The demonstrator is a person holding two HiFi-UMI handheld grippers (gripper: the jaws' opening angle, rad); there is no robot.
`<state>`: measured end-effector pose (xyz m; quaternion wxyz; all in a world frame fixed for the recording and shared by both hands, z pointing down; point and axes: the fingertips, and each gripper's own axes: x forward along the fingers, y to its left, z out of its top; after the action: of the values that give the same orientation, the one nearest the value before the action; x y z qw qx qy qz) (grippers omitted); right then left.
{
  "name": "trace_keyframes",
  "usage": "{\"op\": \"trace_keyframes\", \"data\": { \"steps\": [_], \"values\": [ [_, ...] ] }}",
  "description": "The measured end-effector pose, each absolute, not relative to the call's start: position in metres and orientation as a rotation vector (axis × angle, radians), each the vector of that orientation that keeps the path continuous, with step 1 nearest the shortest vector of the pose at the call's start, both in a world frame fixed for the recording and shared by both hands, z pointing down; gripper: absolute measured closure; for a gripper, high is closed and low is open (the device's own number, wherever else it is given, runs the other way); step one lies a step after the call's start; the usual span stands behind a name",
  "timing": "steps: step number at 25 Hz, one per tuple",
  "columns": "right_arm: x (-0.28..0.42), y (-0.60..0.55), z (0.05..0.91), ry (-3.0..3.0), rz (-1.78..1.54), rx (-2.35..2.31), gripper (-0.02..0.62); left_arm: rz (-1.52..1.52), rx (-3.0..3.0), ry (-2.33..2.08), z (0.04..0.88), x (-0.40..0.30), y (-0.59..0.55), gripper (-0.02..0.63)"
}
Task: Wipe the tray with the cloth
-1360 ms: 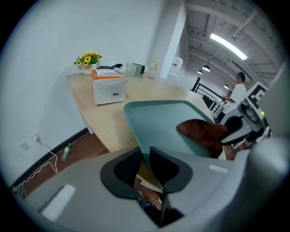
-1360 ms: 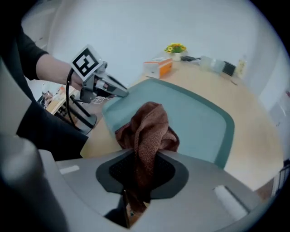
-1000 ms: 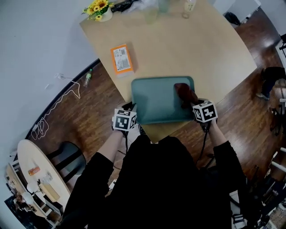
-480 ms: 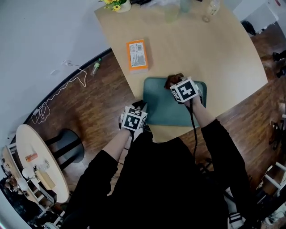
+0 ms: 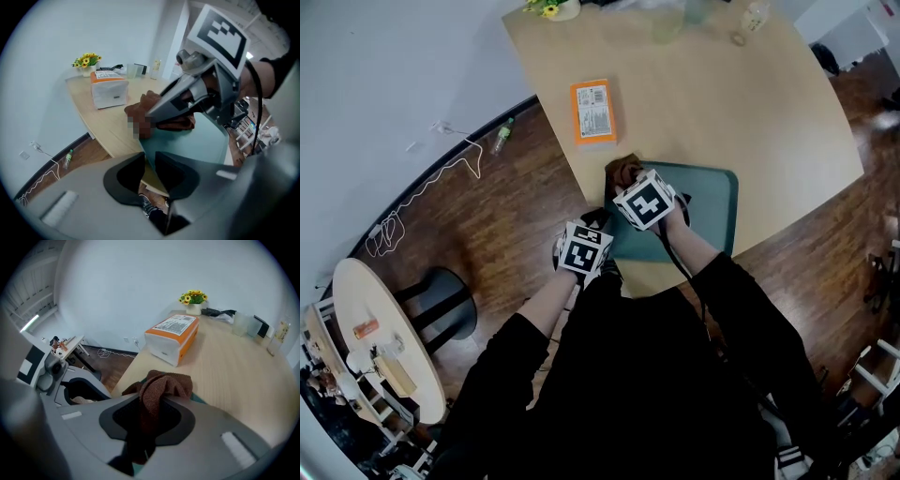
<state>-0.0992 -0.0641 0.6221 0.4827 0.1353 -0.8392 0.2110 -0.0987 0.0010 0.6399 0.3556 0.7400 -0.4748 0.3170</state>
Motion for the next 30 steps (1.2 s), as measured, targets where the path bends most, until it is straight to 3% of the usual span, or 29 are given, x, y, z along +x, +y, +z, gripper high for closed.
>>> {"op": "trace_keyframes", "data": {
  "steps": [9,18,25,30],
  "values": [
    [-0.037,-0.018,0.628,-2.030,0.532,0.388,0.522,0.822,1.905,-1.230,0.643,-0.101,0.003,0.551],
    [0.084,-0.024,0.635,-1.970,0.691,0.687,0.522,0.831,1.907,-1.242,0.646,-0.103,0.002,0.551],
    [0.097,-0.024,0.604,-2.057,0.700,0.762,0.522,0.765,1.860,-1.234,0.643,-0.100,0.005,0.547],
    [0.102,-0.027,0.557,-2.163,0.676,0.821,0.522,0.620,1.923,-1.301,0.590,-0.109,-0.002,0.534]
  ]
}}
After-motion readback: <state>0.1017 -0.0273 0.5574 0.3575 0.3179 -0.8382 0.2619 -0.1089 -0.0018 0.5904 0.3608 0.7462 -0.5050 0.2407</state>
